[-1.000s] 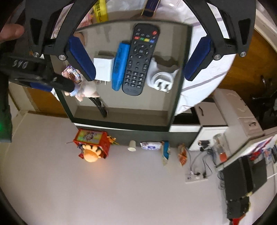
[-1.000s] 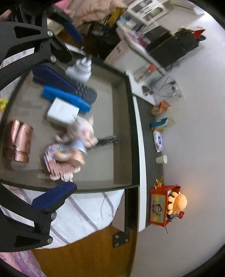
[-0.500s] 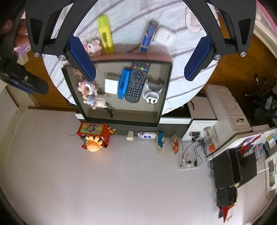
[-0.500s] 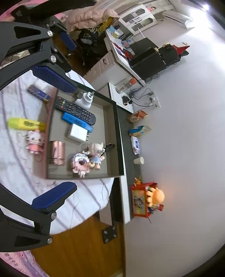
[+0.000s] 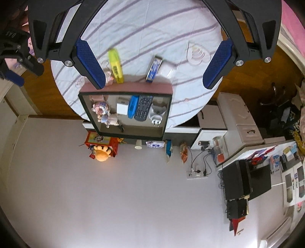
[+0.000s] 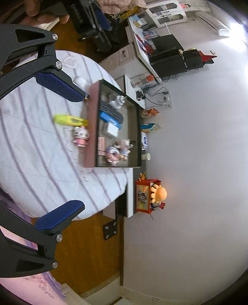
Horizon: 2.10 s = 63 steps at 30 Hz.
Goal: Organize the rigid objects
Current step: 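Withdraw both tools from the box toward the remaining objects, then grasp the yellow highlighter with the right tool while the left tool grasps the white earbud case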
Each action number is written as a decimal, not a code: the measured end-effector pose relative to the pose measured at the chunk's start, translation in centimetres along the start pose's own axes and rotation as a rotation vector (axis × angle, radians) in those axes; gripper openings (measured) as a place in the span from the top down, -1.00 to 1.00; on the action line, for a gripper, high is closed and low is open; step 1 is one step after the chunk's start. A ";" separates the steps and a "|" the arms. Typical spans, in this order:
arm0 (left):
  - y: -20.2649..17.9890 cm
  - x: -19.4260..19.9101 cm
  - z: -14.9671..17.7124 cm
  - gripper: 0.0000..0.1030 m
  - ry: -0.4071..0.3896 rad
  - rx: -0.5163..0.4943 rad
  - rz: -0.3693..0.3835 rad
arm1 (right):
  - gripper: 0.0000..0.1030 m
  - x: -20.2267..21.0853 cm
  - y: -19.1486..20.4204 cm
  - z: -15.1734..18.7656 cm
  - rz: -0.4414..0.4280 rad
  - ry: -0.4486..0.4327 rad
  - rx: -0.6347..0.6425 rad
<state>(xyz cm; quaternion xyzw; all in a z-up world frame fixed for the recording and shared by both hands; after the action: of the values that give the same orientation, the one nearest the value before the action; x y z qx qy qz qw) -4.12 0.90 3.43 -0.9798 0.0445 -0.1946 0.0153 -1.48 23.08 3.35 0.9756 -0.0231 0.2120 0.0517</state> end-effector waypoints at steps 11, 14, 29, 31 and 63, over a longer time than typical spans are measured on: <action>0.4 1.4 2.6 -1.00 0.045 0.027 -0.002 | -1.00 1.0 0.7 1.9 -0.012 0.029 0.009; 0.4 1.7 2.4 -1.00 0.039 0.029 -0.002 | -1.00 1.2 0.9 1.8 -0.013 0.025 0.013; 0.2 1.4 2.8 -1.00 0.047 0.024 -0.003 | -1.00 0.9 1.1 2.1 -0.012 0.040 0.014; 0.3 1.2 3.1 -1.00 0.052 0.026 -0.005 | -1.00 0.6 1.0 2.2 -0.010 0.046 0.013; 5.2 -9.7 11.4 -1.00 0.249 0.035 -0.054 | -0.50 -14.9 5.9 11.2 -0.088 0.360 -0.021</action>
<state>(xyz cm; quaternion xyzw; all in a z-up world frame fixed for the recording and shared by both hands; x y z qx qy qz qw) -9.08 -3.26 -10.99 -0.9484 0.0163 -0.3158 0.0214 -10.83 16.33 -12.47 0.9214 0.0271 0.3805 0.0743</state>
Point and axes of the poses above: each gripper's, at about its wrist camera, not at the fingertips, and x roughly against the way its jaws point, y to its left, z to its underside, the point moved 6 cm from there along -x, roughly the way its jaws point, and after that the axes turned 15 degrees about -y, right-handed, at the moved point
